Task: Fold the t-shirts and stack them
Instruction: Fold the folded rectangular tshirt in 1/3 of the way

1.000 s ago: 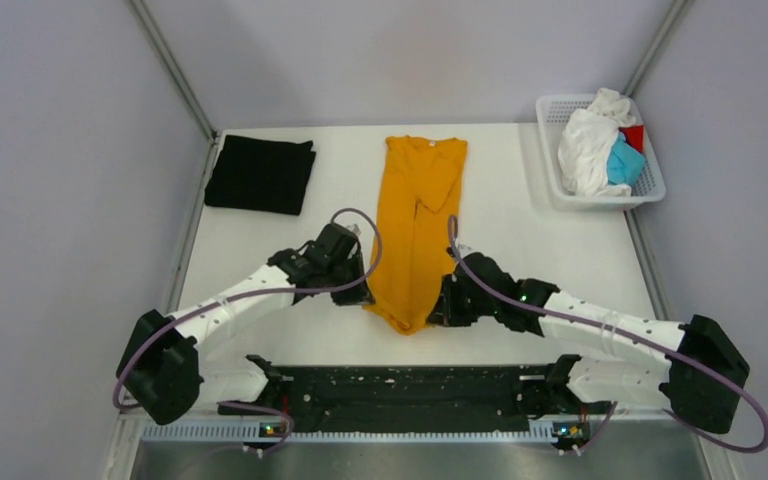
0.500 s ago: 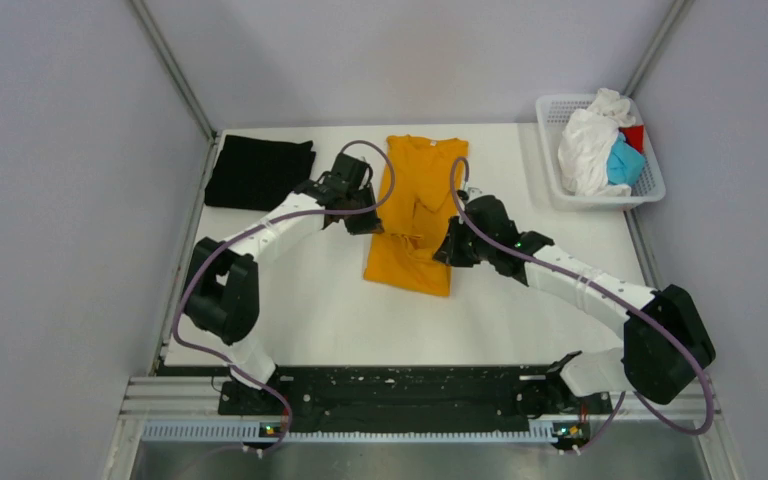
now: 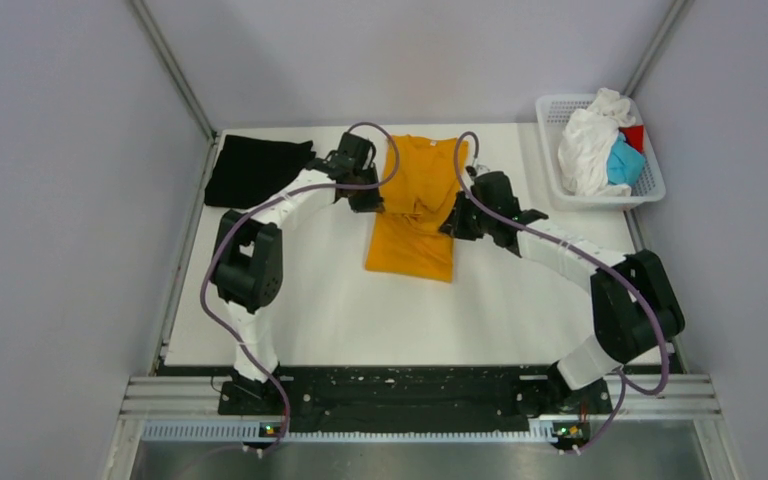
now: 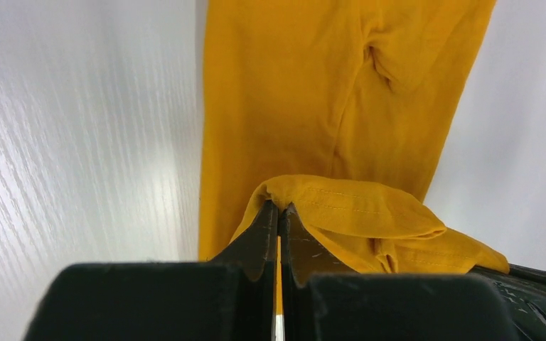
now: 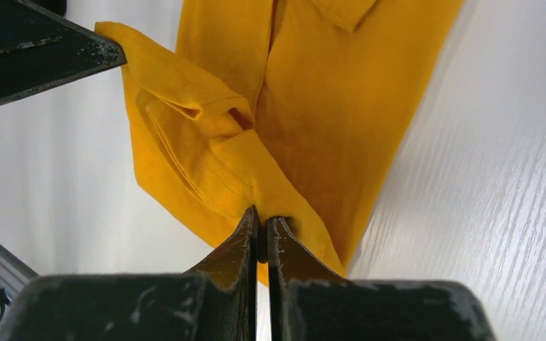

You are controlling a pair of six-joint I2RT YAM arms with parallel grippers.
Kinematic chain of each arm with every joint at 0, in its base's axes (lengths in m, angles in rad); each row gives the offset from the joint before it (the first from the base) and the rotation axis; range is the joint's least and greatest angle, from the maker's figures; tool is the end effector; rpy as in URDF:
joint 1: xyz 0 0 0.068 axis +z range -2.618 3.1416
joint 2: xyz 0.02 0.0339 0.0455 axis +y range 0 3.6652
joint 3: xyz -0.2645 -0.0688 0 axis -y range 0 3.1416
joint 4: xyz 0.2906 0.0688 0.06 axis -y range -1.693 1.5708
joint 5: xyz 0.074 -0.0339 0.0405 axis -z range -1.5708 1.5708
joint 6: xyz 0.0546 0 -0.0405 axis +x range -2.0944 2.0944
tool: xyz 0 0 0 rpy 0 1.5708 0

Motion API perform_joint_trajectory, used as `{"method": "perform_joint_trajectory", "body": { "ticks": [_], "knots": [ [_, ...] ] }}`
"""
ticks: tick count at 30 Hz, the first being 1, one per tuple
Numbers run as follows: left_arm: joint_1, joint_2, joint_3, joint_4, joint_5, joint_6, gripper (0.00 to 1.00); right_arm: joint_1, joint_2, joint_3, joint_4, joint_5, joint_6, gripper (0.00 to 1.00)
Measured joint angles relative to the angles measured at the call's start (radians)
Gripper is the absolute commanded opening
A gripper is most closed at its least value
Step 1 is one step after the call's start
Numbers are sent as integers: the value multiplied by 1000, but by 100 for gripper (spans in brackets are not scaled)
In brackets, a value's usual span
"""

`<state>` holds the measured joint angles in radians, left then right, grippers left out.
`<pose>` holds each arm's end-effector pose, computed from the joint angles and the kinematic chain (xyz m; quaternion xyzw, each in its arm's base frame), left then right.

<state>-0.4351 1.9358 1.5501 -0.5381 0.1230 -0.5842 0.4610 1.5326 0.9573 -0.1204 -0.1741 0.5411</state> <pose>0.4356 -0.2099 0.2046 -0.0510 0.9452 -0.2057 0.2485 0.3401 0.1795 0.1881 -0.0007 0.9031 0.2718 0.3324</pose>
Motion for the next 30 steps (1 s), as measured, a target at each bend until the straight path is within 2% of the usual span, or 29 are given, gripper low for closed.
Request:
{"method": "perform_joint_trajectory", "body": {
  "ticks": [11,13,14,15,16,17,19,20,21,22,24,25,30],
  "knots": [
    [43,136,113,-15,27,34,1,-66,135,70,56,-16,-32,0],
    [45,161,134,-16,35,38,8,-75,164,85,64,-19,-37,0],
    [47,170,143,-16,40,39,15,-79,180,93,67,-21,-39,2],
    [47,179,151,-16,45,42,18,-84,195,103,70,-21,-42,7],
    [48,187,160,-16,47,45,25,-87,208,111,71,-21,-43,21],
    [49,200,174,-20,51,45,38,-92,222,121,72,-21,-45,48],
    [50,223,204,-27,56,53,65,-101,238,138,69,-13,-45,76],
    [52,233,220,-38,60,53,83,-105,242,145,68,-10,-43,82],
    [53,237,231,-45,61,53,93,-107,245,157,66,-6,-47,85],
    [55,238,236,-52,59,50,97,-111,245,166,64,-4,-51,87],
    [58,235,237,-57,54,48,99,-113,245,185,69,-2,-58,92],
    [60,231,233,-59,51,44,99,-113,244,190,75,-3,-61,98],
    [63,126,68,-40,45,25,99,-113,193,119,76,-10,-70,99]
  ]
}}
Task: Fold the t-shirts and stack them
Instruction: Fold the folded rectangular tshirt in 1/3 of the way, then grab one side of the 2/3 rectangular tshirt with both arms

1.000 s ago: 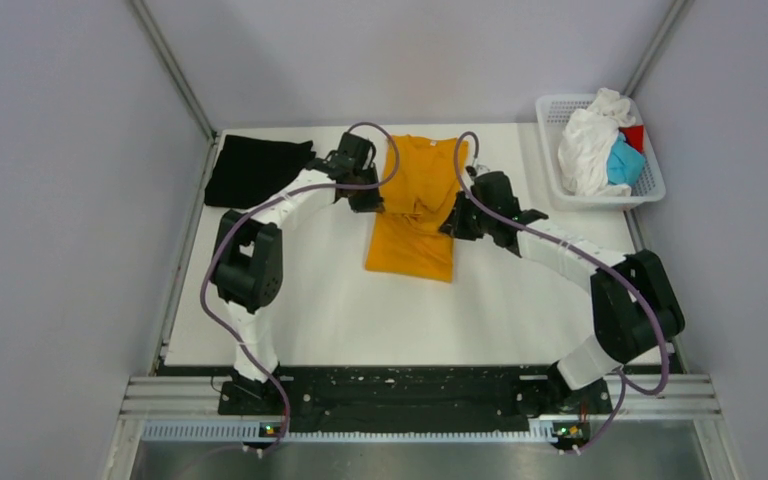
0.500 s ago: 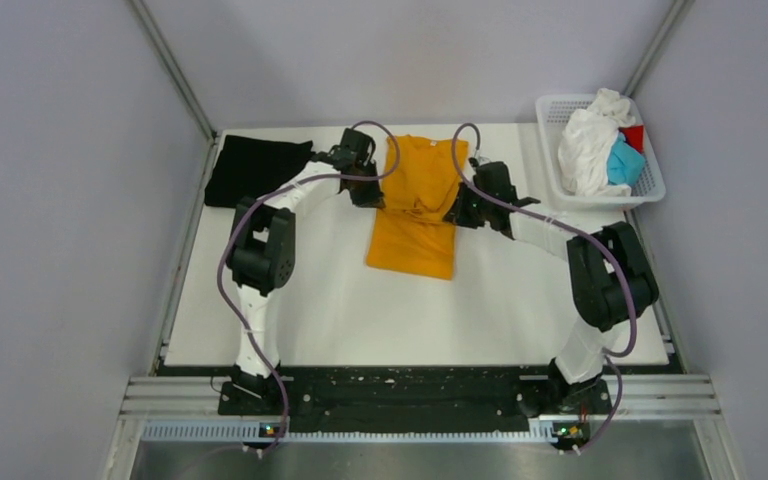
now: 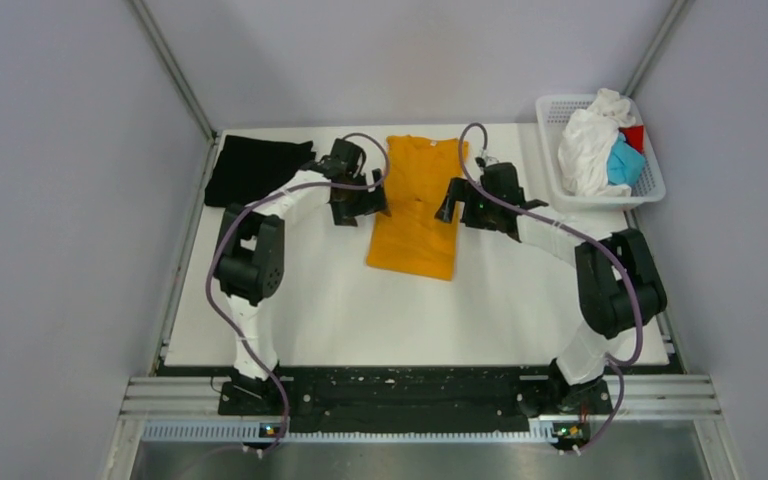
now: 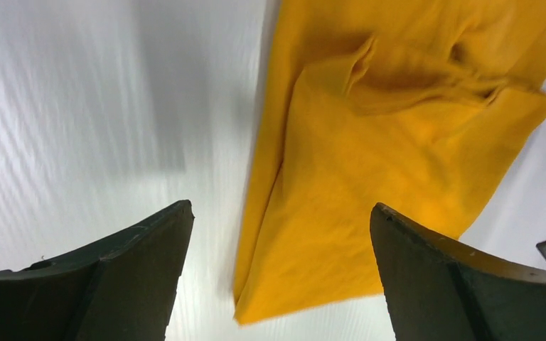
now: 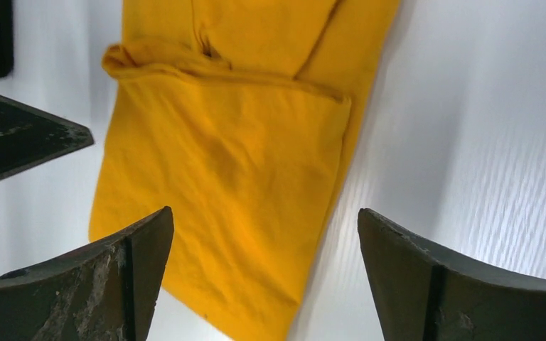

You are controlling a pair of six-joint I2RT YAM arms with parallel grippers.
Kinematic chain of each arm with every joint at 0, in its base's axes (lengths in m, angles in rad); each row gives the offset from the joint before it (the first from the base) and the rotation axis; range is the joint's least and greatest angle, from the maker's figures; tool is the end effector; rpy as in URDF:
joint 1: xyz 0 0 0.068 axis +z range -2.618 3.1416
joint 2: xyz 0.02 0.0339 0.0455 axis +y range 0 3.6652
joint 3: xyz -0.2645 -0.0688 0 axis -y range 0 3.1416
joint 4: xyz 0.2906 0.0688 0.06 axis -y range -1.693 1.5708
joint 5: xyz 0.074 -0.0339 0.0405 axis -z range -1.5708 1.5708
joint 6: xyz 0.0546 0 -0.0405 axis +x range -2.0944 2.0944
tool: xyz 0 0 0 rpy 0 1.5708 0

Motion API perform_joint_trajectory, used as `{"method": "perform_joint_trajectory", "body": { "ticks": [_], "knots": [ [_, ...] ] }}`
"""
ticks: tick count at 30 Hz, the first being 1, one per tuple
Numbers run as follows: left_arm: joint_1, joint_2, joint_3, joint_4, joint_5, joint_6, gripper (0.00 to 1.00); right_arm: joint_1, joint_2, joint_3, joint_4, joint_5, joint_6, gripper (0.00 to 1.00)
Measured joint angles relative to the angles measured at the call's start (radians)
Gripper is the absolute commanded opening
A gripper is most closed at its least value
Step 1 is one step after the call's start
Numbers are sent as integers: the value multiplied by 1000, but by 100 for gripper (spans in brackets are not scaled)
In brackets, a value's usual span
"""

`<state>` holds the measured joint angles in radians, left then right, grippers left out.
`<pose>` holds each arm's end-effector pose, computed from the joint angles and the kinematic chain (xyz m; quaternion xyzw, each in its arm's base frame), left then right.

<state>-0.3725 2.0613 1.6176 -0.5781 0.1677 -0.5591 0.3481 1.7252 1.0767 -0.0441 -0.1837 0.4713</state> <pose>0.4619 -0.1903 0.1672 -0.0668 0.9571 -0.1933 0.2051 0.3978 0.1550 0.1656 0.0166 0.9020 0.2448 0.3552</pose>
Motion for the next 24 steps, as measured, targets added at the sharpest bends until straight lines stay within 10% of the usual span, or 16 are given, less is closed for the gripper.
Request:
{"method": "perform_joint_trajectory", "body": {
  "ticks": [7,24],
  "knots": [
    [0,-205,-315,36,23,-40,97,0,-143,-229,-11,-67,26,99],
    [0,-226,-496,171,136,-145,34,9,-215,-378,13,-165,84,95]
  ]
}}
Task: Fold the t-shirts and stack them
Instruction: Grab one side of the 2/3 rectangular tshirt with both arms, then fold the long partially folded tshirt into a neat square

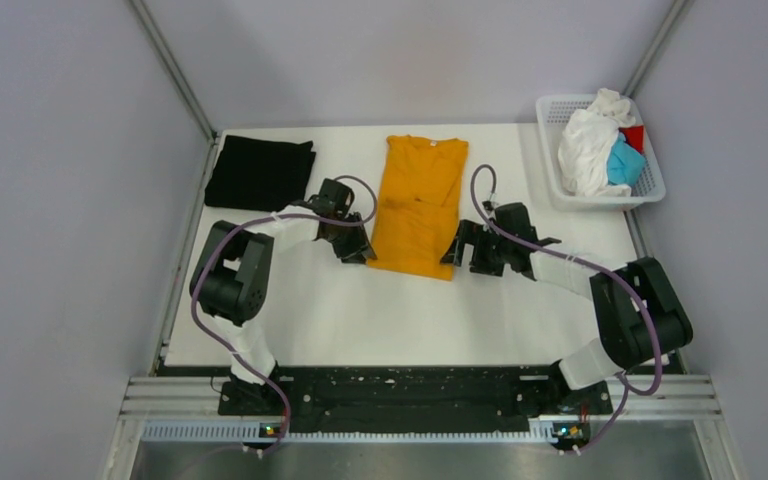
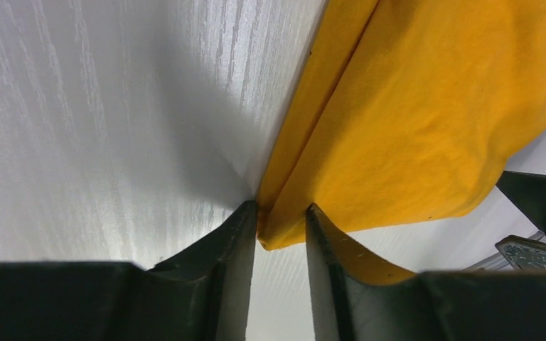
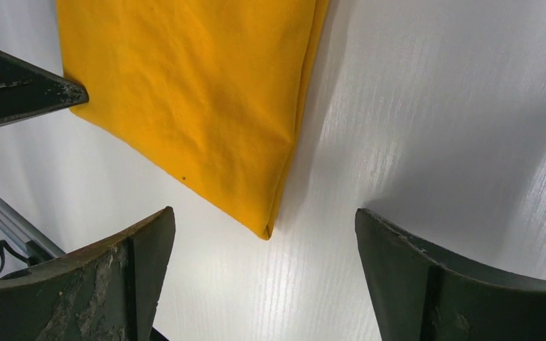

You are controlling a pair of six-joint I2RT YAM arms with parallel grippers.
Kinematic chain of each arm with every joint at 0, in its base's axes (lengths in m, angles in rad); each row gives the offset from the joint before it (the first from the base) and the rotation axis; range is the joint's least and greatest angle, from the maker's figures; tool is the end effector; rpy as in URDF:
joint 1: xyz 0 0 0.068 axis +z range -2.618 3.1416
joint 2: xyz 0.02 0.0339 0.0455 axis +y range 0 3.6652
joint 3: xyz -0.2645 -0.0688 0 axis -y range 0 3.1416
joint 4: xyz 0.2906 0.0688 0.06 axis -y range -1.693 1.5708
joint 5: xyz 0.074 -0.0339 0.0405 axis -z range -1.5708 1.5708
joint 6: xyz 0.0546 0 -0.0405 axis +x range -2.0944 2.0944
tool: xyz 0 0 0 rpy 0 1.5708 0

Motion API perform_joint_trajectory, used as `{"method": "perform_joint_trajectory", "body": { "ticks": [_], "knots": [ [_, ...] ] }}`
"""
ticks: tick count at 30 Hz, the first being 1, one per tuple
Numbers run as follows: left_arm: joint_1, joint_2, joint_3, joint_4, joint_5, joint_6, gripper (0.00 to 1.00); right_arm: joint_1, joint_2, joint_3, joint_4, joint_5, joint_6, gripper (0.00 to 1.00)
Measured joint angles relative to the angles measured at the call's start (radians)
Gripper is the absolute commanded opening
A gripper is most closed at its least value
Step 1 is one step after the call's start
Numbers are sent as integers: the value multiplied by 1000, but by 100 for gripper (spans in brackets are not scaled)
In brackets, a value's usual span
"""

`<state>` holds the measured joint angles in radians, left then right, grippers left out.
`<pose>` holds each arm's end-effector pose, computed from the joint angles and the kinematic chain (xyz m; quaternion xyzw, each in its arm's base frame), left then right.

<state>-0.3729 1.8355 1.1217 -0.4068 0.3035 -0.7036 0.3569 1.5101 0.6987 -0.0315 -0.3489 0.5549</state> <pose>0.3694 -0.1620 0.1103 -0.1253 0.9560 -0.2396 0.1139 0.3035 0.1331 0.1145 0.0295 0.9219 0.3000 0.2433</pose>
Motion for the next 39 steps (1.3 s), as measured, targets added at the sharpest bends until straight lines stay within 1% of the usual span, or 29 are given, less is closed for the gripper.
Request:
{"method": "perform_joint_trajectory", "body": {
  "ticks": [2,4,5,9,12,13,17,21,24,25,28,29,34,36,39],
  "knots": [
    [-2,0,-6,8,6,-4,19,0,-1,-4,6,-2,4,93],
    [-3,0,-14,13,7,-7,2,0,-2,-5,5,-5,5,90],
    [-4,2,-18,14,10,-8,0,1,-2,-5,4,-5,5,88],
    [-5,4,-25,22,22,-10,0,7,-2,-5,-10,-5,-4,75],
    [-5,2,-34,36,30,-13,0,27,0,-5,-29,-5,-17,68],
    [-5,1,-36,40,32,-13,0,38,3,-4,-34,-5,-23,63],
    [-5,-7,-53,58,39,-22,0,87,13,-3,-41,2,-42,56],
    [-5,-14,-70,79,45,-32,0,105,30,5,-39,7,-51,48],
    [-6,-18,-80,95,51,-42,0,106,37,5,-32,8,-57,39],
    [-6,-19,-84,100,52,-46,0,106,40,5,-31,10,-58,32],
    [-6,-27,-101,121,57,-58,0,106,51,3,-24,21,-65,4],
    [-6,-31,-107,127,57,-58,0,106,56,2,-21,27,-65,0],
    [-13,-72,-150,126,50,-61,0,109,58,2,-36,14,-83,0],
    [-19,-116,-181,105,47,-61,0,114,42,0,-76,-12,-97,0],
    [-35,-219,-223,47,49,-58,0,126,-35,-5,-182,-86,-118,0]
  ]
}}
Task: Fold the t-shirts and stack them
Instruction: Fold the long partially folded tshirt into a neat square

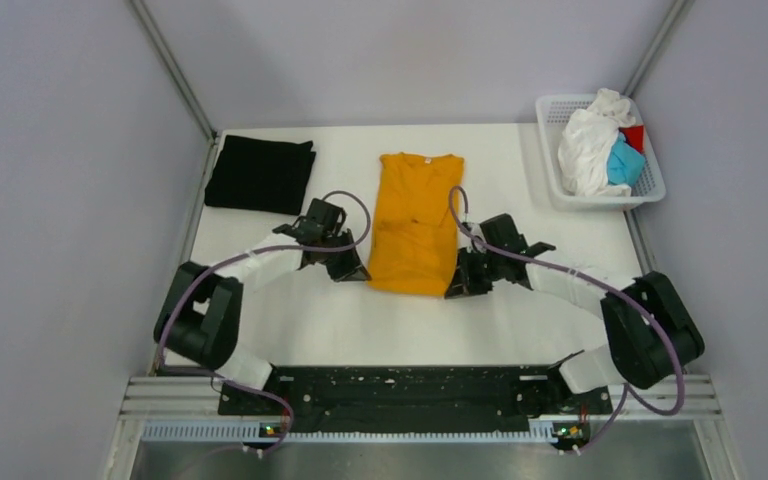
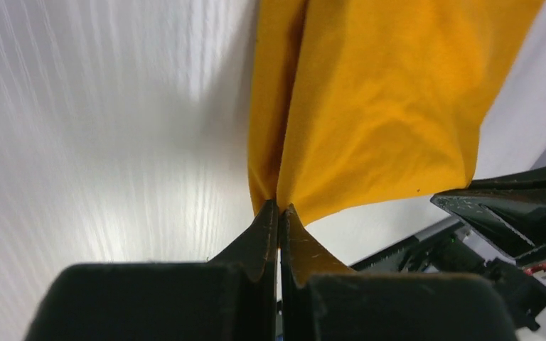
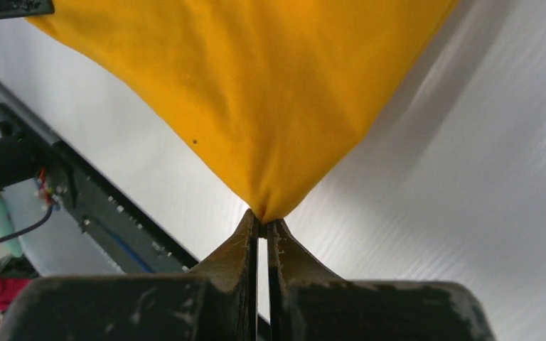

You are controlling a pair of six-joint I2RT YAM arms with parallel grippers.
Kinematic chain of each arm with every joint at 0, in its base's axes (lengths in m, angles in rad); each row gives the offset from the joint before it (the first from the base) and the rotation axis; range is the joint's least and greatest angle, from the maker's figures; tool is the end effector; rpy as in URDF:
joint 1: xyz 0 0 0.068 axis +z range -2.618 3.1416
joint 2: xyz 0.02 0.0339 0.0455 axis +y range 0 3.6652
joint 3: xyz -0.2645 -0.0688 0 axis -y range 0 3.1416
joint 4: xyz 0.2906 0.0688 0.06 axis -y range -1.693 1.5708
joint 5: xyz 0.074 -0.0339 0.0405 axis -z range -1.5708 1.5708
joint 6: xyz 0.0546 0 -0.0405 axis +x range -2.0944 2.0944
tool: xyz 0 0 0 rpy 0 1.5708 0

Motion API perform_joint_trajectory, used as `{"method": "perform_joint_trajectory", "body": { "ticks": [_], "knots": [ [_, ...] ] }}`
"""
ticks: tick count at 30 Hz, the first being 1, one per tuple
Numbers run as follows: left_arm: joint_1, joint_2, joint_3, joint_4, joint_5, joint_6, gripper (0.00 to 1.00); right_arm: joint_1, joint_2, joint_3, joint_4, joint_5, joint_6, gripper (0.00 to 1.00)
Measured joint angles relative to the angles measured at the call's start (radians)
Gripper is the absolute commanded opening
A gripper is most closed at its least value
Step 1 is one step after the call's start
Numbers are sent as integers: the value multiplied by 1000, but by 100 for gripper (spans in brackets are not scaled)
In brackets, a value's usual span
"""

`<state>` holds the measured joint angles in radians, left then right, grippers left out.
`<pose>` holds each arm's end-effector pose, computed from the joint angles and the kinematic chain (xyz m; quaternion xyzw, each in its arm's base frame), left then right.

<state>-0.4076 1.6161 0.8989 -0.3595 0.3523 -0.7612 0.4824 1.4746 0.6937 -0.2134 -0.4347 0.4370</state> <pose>0.3137 -0.1560 0.1217 -0.1257 0.9473 -0.2745 0.1071 0.2645 0.1644 0.1113 -0.0825 0.9346 0.3084 0.1570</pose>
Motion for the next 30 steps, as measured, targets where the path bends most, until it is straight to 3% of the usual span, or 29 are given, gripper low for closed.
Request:
{"method": "perform_joint_trajectory", "body": {
  "ticks": [7,13,19,30],
  "knots": [
    [-30,-347,-34,-178,25,0,0,6,-220,82,-282,-117,-34,0],
    [-29,-442,72,-284,-27,20,0,-5,-267,251,-393,-103,-64,0],
    [-9,-334,256,-277,-84,62,0,-60,-235,325,-366,-56,-79,0],
    [59,53,623,-274,-126,123,0,-159,-47,436,-173,21,-56,0]
  ]
}}
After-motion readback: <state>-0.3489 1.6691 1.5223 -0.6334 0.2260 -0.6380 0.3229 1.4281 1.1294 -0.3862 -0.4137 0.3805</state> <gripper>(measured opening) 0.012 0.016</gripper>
